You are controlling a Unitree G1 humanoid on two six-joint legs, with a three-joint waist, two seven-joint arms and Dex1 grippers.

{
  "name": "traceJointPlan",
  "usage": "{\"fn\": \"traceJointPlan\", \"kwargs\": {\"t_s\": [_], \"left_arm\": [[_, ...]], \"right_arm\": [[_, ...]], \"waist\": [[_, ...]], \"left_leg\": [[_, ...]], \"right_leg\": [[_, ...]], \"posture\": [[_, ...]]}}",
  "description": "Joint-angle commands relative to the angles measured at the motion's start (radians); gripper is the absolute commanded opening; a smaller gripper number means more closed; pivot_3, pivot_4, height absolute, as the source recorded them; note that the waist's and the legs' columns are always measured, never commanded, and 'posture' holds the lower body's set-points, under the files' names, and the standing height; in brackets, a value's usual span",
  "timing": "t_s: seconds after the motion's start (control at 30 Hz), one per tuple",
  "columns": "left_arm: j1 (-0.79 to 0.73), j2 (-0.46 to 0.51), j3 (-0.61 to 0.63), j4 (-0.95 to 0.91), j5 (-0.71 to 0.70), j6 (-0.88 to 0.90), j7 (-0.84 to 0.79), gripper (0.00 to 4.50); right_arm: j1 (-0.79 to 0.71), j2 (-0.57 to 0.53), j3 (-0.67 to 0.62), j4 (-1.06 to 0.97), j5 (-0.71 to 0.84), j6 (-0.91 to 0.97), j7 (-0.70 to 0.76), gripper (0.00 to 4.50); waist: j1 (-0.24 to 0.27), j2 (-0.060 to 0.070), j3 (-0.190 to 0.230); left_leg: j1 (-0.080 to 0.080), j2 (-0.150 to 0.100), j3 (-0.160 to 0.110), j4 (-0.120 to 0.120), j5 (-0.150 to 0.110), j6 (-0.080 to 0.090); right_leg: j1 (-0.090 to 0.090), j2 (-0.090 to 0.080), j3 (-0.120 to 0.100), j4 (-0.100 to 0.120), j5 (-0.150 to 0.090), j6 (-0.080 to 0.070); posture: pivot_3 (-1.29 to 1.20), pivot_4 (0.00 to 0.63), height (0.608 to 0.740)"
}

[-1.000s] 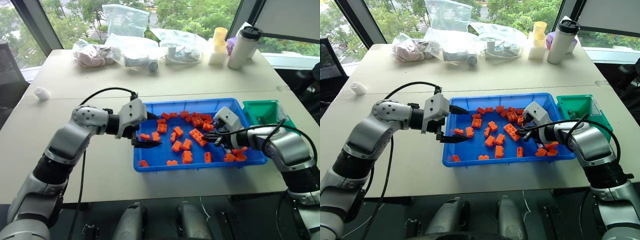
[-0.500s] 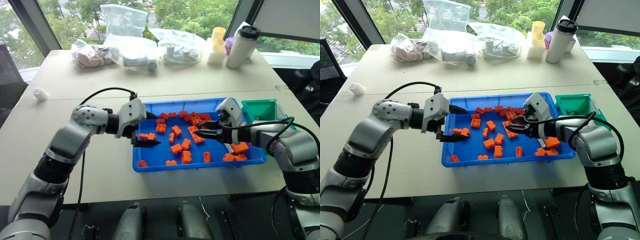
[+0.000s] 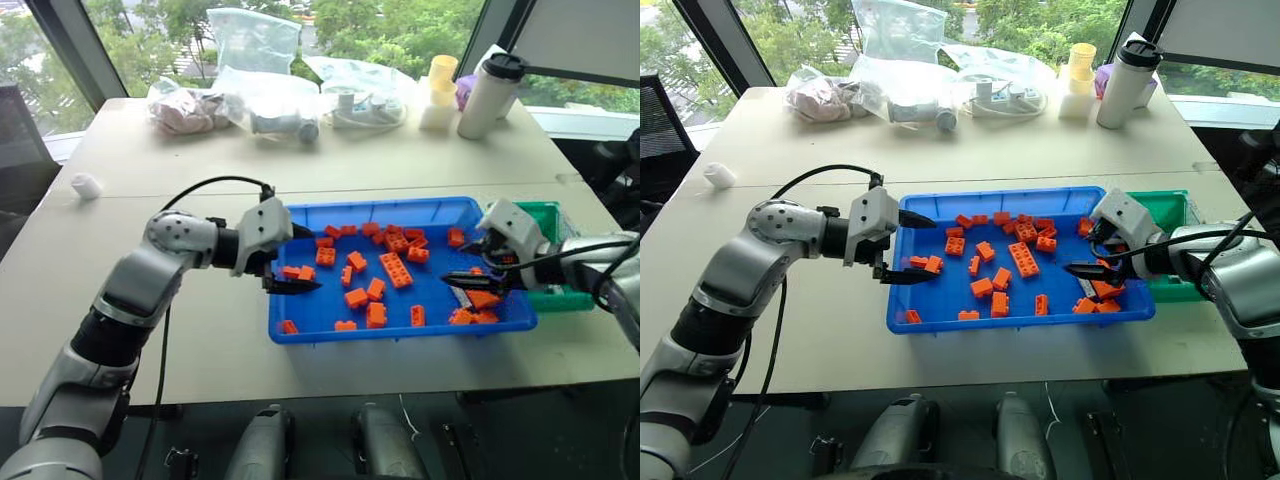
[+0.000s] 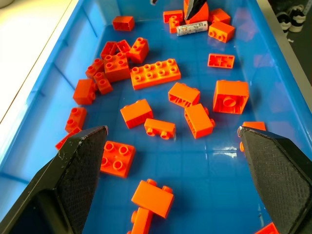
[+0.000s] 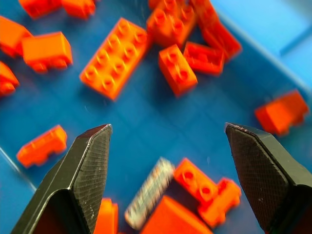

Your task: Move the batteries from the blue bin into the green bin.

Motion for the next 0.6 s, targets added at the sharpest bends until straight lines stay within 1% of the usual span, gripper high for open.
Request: {"fn": "traceJointPlan", "kwargs": {"t_s": [0.03,0.2,0.37,0.6], "left_arm": [[-0.002,0.001,0.007,-0.020,0.004,-0.016,0.002,4.50],[0.001,-0.013,0.002,-0.025,0.006,-0.014,0.010,4.50],[-0.004,-0.030,-0.001,-0.013,0.016,-0.022,0.019,4.50],[0.010,-0.032,0.007,-0.033,0.019,-0.010,0.038,4.50]], "right_arm": [[0.001,-0.032,-0.056,-0.046,0.053,0.077,0.023,3.80],[0.015,-0.061,-0.043,-0.072,0.071,0.147,0.025,3.80],[-0.034,-0.053,0.048,-0.057,0.058,0.198,0.030,3.80],[-0.083,-0.061,0.145,0.008,-0.009,0.165,0.040,3.80]], "waist": [[-0.006,0.000,0.000],[0.003,0.000,0.000],[0.004,0.000,0.000],[0.004,0.000,0.000]], "left_leg": [[0.001,0.001,0.000,0.000,0.000,0.000],[0.000,0.001,0.000,0.000,0.000,0.000],[0.000,0.001,0.000,0.000,0.000,0.000],[0.000,0.001,0.000,0.000,0.000,0.000]], "right_leg": [[0.000,0.001,0.000,0.000,0.000,0.000],[0.000,0.002,0.000,0.000,0.000,0.000],[0.000,0.001,0.000,0.000,0.000,0.000],[0.000,0.001,0.000,0.000,0.000,0.000]], "posture": [[0.00,0.150,0.740],[0.00,0.150,0.740],[0.00,0.150,0.740],[0.00,0.150,0.740]]}}
